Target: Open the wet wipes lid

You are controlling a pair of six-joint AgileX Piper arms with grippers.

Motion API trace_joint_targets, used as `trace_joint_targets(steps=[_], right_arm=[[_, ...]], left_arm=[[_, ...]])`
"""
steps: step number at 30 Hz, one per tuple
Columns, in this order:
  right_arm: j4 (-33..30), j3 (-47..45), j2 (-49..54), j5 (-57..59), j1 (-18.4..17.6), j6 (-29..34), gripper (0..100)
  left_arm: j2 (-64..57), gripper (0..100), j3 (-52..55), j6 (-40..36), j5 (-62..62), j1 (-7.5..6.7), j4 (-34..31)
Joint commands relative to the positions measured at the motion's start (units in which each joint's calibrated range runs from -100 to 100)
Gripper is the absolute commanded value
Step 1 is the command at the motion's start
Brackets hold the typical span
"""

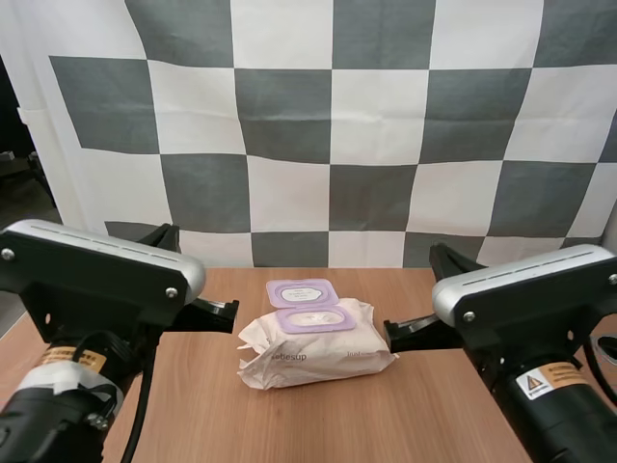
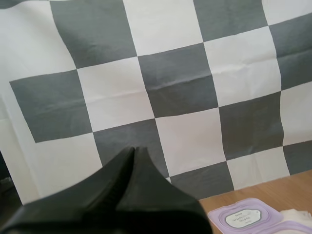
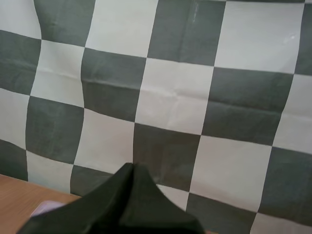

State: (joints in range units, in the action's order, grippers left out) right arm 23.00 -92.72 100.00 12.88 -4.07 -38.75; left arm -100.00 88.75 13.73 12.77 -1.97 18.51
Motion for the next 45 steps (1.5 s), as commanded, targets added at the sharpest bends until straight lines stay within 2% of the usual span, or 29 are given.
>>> trace_joint_targets(steps=[1, 5, 10, 18, 21, 26, 29, 31, 35, 45], right_arm=[[0.7, -4.5, 0.0, -9.2, 0.0, 2.9, 0], [3.4, -7.3, 0.0, -14.4, 0.0, 4.8, 0], [1.5, -7.3, 0.0, -4.3, 0.0, 4.6, 0], [-0.8, -7.3, 0.0, 7.7, 0.0, 5.5, 0], [-0.8, -7.3, 0.0, 7.7, 0.0, 7.9, 0], [-3.7, -7.3, 0.0, 13.5, 0.6, 8.9, 0], [-6.3, -7.3, 0.0, 19.1, 0.6, 11.5, 0], [-8.3, -7.3, 0.0, 19.3, 0.9, 15.2, 0], [-11.3, -7.3, 0.0, 19.5, 1.3, 17.9, 0], [-12.5, -7.3, 0.0, 19.5, 1.9, 17.9, 0]], left_arm=[[0.0, 0, 6.8, -0.9, -11.1, 0.00, 0.1], [0.0, 0, 11.3, -1.5, -11.1, 0.00, 0.1], [0.0, 0, 11.3, -6.2, -4.8, 0.00, 0.1], [0.0, 0, 11.3, -7.4, 11.6, 0.38, -3.6], [0.0, 0, 11.3, -14.9, 13.2, 0.79, -9.7], [0.0, 0, 11.3, -35.2, 17.8, 0.79, -28.1], [0.0, 0, 11.3, -43.3, 18.8, 0.79, -36.2], [0.0, 0, 11.3, -44.3, 19.0, 0.79, -36.9], [0.0, 0, 11.3, -44.3, 19.0, 0.55, -36.7], [0.0, 0, 11.3, -44.7, 19.2, 0.55, -33.7]])
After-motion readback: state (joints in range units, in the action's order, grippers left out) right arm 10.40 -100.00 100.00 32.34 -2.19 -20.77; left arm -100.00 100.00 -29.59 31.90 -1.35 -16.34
